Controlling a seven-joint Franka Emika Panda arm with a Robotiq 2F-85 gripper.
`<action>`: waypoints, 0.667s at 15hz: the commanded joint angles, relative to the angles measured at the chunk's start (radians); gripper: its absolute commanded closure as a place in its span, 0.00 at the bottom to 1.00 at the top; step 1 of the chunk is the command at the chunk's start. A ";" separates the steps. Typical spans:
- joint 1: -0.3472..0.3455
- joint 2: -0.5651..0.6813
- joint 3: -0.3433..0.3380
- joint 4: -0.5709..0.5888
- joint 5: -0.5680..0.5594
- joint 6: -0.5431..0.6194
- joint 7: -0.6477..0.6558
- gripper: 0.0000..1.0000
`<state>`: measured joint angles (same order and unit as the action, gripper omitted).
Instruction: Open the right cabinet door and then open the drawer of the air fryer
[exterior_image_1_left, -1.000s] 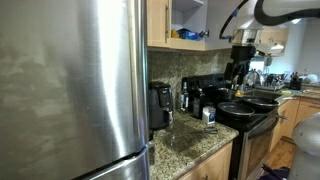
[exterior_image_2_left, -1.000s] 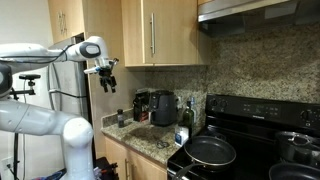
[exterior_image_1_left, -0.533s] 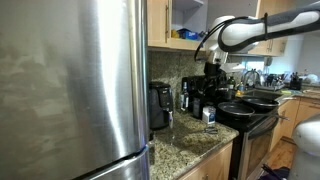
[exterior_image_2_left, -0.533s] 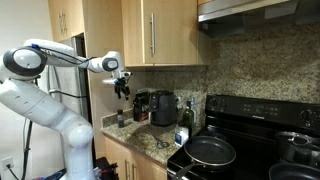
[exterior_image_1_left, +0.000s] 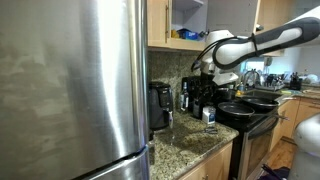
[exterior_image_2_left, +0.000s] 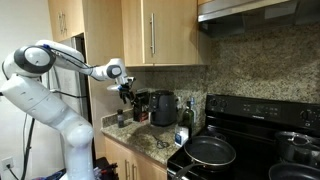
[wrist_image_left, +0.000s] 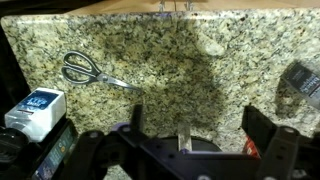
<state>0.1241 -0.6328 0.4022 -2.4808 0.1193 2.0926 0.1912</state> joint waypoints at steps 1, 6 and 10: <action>0.023 0.164 0.002 -0.057 -0.021 0.257 0.057 0.00; 0.044 0.268 -0.025 -0.073 -0.057 0.409 0.113 0.00; 0.022 0.345 -0.008 -0.076 -0.112 0.494 0.170 0.00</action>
<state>0.1409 -0.2938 0.4042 -2.5461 0.0748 2.5485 0.3075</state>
